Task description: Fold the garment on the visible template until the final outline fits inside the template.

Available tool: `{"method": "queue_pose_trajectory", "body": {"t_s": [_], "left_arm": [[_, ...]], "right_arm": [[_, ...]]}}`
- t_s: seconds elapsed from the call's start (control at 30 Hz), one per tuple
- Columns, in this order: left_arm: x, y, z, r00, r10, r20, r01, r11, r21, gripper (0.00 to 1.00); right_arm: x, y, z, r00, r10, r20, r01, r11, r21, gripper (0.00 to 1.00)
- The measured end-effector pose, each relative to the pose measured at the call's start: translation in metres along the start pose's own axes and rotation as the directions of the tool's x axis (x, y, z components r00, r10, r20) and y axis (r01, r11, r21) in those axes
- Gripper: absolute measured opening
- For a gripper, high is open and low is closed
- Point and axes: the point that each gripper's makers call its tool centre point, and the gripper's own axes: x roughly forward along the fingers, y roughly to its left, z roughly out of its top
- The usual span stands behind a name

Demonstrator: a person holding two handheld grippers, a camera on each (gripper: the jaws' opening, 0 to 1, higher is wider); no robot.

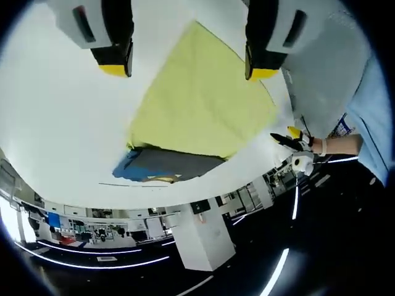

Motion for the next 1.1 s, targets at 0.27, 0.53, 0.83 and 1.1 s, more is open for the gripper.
{"method": "queue_pose_trajectory", "body": {"t_s": [0.27,0.53,0.83,1.1], "left_arm": [[0.002,-0.008,-0.015,0.999,-0.038,-0.028,0.035,0.996,-0.085,0.42],[0.009,-0.01,-0.027,0.997,-0.048,-0.055,0.04,0.99,-0.136,0.38],[0.014,-0.009,-0.027,0.997,-0.053,-0.056,0.041,0.979,-0.197,0.26],[0.016,-0.001,-0.028,0.998,-0.032,-0.061,0.016,0.971,-0.239,0.12]], "right_arm": [[-0.007,0.004,-0.027,0.999,0.007,-0.05,-0.004,0.999,0.051,0.51],[-0.005,0.008,-0.037,0.996,0.018,-0.092,-0.009,0.995,0.096,0.29],[-0.002,0.008,-0.04,0.996,0.03,-0.088,-0.016,0.987,0.161,0.2],[0.003,0.005,-0.04,0.995,0.029,-0.092,-0.009,0.978,0.211,0.07]]}}
